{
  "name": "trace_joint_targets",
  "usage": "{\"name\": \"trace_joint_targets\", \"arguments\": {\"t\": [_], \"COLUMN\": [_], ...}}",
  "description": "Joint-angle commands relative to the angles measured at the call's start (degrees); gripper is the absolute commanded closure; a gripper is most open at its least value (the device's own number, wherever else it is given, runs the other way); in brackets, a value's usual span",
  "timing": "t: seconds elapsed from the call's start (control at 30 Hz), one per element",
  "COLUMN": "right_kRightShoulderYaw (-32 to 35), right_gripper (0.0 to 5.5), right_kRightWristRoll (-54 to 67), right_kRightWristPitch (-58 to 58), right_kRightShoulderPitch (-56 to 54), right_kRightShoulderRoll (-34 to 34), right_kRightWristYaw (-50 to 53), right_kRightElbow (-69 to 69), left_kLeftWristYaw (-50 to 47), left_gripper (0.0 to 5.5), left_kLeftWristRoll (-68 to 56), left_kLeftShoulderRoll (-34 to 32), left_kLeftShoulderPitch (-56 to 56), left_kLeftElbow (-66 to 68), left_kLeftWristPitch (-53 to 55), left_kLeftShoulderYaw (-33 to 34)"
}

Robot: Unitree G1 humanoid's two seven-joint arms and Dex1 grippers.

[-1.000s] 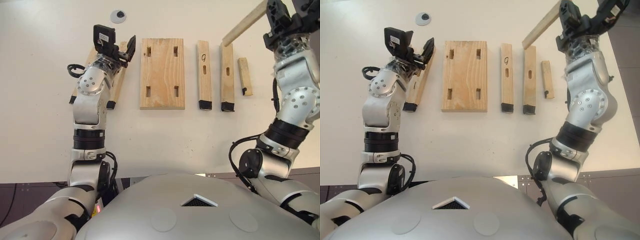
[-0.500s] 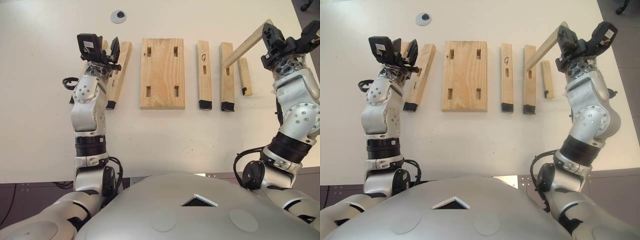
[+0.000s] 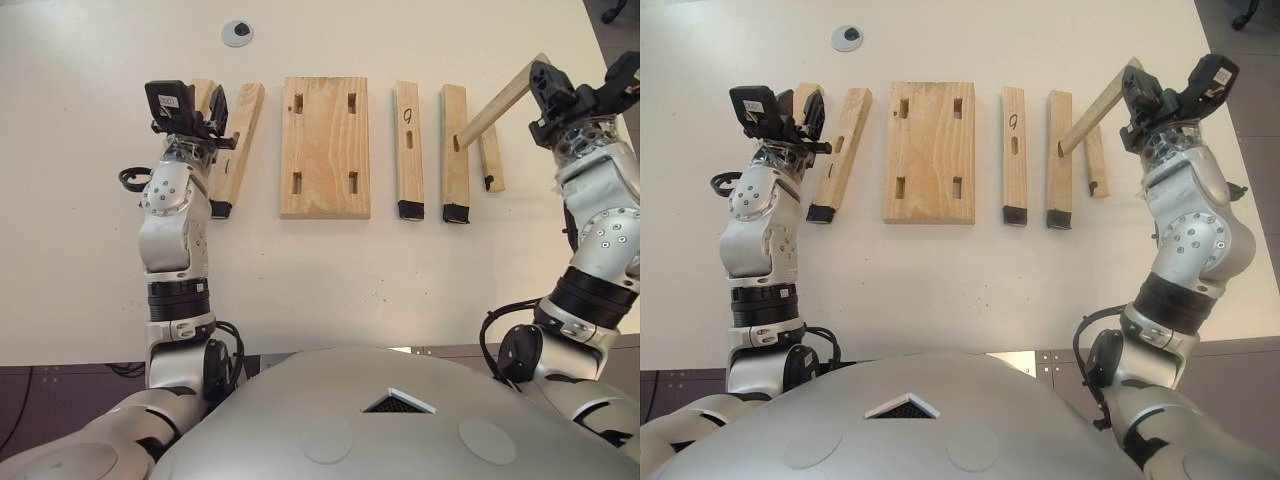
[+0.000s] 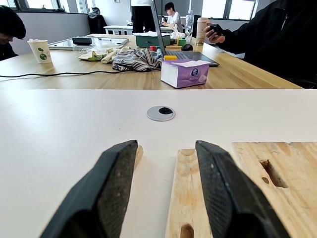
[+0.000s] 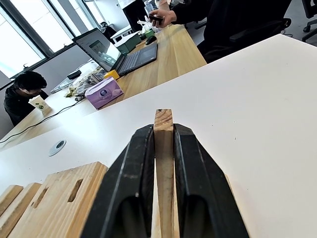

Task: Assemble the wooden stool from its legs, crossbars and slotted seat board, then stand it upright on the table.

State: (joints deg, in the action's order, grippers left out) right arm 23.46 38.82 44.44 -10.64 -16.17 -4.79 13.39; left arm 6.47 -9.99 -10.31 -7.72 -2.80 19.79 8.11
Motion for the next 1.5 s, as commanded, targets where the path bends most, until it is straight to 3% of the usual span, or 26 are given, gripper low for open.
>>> {"name": "trace_joint_targets", "arguments": {"t": [0.03,0.43,0.97,1.5], "right_kRightShoulderYaw": [-0.64,-2.79,-2.17,-6.64], "right_gripper": [5.12,5.12,5.12,5.12], "right_kRightWristRoll": [-0.55,-3.34,-0.86,-7.35], "right_kRightWristPitch": [-0.49,-5.53,-6.07,-14.12], "right_kRightShoulderPitch": [0.86,-1.00,-3.21,1.87], "right_kRightShoulderRoll": [1.20,3.26,3.54,5.02], "right_kRightWristYaw": [0.35,2.38,3.73,0.71], "right_kRightElbow": [-0.52,-5.73,-2.98,-7.32], "left_kLeftWristYaw": [0.31,0.66,0.65,1.37], "left_gripper": [3.35,3.35,3.35,3.35], "left_kLeftWristRoll": [0.72,1.98,2.59,2.80], "left_kLeftShoulderRoll": [-0.43,0.59,1.05,1.16], "left_kLeftShoulderPitch": [-0.80,-0.31,-0.28,-1.98], "left_kLeftElbow": [0.27,0.89,2.62,4.26], "left_kLeftWristPitch": [0.97,0.78,0.25,0.27], "left_kLeftShoulderYaw": [-0.70,-3.95,-3.50,-4.37]}}
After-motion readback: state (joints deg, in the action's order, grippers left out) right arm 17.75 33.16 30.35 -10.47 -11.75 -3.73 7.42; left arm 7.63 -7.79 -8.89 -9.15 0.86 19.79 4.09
